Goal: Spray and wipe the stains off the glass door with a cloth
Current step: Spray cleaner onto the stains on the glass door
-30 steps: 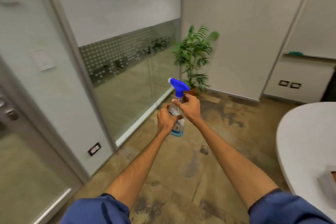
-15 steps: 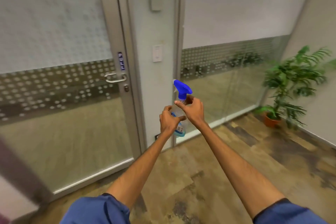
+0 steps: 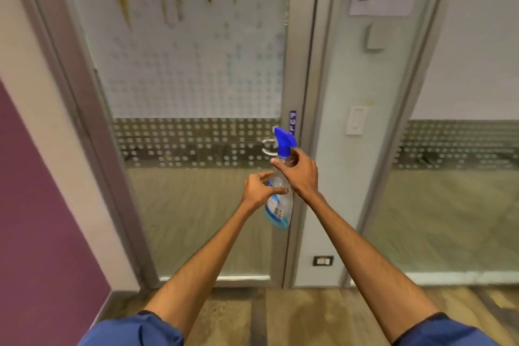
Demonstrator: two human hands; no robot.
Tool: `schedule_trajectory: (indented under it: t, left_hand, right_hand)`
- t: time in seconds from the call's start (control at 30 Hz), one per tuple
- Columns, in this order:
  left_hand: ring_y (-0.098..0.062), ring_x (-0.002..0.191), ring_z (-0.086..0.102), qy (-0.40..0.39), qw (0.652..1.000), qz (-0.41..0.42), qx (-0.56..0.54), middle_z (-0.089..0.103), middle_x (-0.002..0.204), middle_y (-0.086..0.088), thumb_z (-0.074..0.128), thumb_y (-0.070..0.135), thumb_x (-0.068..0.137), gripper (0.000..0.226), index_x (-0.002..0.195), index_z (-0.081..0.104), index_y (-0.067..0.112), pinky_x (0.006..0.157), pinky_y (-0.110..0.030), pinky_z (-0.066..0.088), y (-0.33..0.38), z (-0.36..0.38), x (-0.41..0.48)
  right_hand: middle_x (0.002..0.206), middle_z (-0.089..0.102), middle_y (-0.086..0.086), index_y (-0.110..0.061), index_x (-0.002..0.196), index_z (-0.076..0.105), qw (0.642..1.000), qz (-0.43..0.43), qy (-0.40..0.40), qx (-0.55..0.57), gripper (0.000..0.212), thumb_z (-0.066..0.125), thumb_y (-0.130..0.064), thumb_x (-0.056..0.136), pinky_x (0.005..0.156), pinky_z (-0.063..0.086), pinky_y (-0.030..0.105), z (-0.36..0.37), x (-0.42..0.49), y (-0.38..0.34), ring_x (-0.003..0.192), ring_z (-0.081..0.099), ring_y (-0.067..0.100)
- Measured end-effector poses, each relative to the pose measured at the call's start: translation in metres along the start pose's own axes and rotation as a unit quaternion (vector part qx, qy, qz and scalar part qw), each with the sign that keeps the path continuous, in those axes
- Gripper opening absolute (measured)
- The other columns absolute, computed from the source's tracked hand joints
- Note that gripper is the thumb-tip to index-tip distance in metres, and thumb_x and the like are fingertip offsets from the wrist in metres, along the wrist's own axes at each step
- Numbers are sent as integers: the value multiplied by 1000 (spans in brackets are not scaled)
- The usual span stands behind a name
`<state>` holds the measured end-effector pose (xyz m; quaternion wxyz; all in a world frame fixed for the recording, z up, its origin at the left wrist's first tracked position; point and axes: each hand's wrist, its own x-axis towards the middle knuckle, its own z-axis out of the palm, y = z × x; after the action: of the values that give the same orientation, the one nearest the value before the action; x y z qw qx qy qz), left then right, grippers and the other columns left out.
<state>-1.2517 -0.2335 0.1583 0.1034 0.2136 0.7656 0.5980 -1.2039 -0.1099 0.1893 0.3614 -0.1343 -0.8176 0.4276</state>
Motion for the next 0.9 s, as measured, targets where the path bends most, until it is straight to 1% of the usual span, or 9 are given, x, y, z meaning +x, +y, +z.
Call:
schedule_trajectory:
  t: [0.13, 0.23, 0.33, 0.47, 0.57, 0.63, 0.7, 0.77, 0.9]
  left_hand:
    - [-14, 106, 65, 41, 999, 2, -13, 66, 119, 2, 91, 13, 64, 75, 131, 59, 4, 96, -30, 54, -3, -53, 19]
    - [-12, 95, 73, 42, 999, 25, 9, 75, 103, 3, 85, 6, 69, 47, 113, 71, 13, 92, -33, 58, -13, -96, 35]
    - [1, 89, 71, 56, 998, 33, 20, 76, 93, 15, 83, 2, 71, 47, 114, 71, 13, 83, -19, 54, -22, -141, 47]
    - [16, 86, 66, 63, 997, 44, 26, 71, 90, 32, 81, 0, 71, 54, 121, 66, 13, 71, -2, 47, -34, -201, 68]
    - [13, 89, 68, 60, 996, 52, 33, 71, 90, 34, 81, 3, 71, 52, 112, 67, 32, 72, -3, 48, -42, -247, 85]
    - [9, 92, 69, 60, 995, 62, 46, 71, 89, 34, 82, 7, 70, 53, 118, 68, 25, 74, -5, 50, -47, -280, 99]
    - [1, 96, 71, 63, 994, 75, 52, 74, 96, 26, 82, 11, 69, 50, 115, 70, 27, 79, -11, 54, -51, -311, 115]
    - [-5, 101, 71, 60, 992, 90, 57, 75, 103, 17, 82, 16, 69, 46, 110, 70, 33, 87, -20, 56, -53, -340, 130]
    - [-5, 103, 71, 66, 987, 136, 57, 74, 108, 17, 81, 23, 73, 47, 117, 68, 34, 92, -26, 57, -50, -390, 160]
  right_hand:
    - [107, 69, -1, -18, 122, 57, 996, -32, -60, 58, 63, 84, -47, 73, 77, 53, 22, 52, 39, -28, 94, 66, 14]
    - [110, 67, 2, -19, 126, 55, 990, -78, -110, 49, 61, 81, -43, 76, 84, 55, 37, 94, 60, -47, 96, 64, 20]
    - [112, 65, 3, -20, 130, 54, 982, -105, -139, 76, 60, 80, -37, 78, 84, 53, 33, 138, 75, -73, 96, 61, 19]
    - [85, 60, 6, -13, 101, 58, 976, -92, -150, 127, 32, 77, -32, 83, 66, 46, 27, 201, 96, -109, 71, 51, 15]
    - [90, 65, 7, -13, 100, 58, 968, -60, -155, 187, 24, 74, -24, 86, 71, 51, 29, 251, 107, -135, 76, 58, 12]
    - [96, 66, -2, -16, 103, 60, 961, -37, -151, 229, 17, 70, -19, 89, 79, 55, 31, 284, 114, -153, 87, 64, 11]
    - [91, 67, 5, -7, 98, 64, 954, -26, -149, 258, 12, 66, -16, 91, 81, 60, 41, 316, 123, -175, 85, 66, 19]
    - [76, 63, 13, 3, 88, 63, 955, -32, -124, 266, 20, 63, -16, 91, 69, 62, 44, 345, 134, -197, 72, 61, 23]
    - [63, 58, 10, 5, 80, 61, 957, -39, -76, 276, 24, 62, -17, 91, 48, 54, 25, 385, 154, -241, 58, 58, 19]
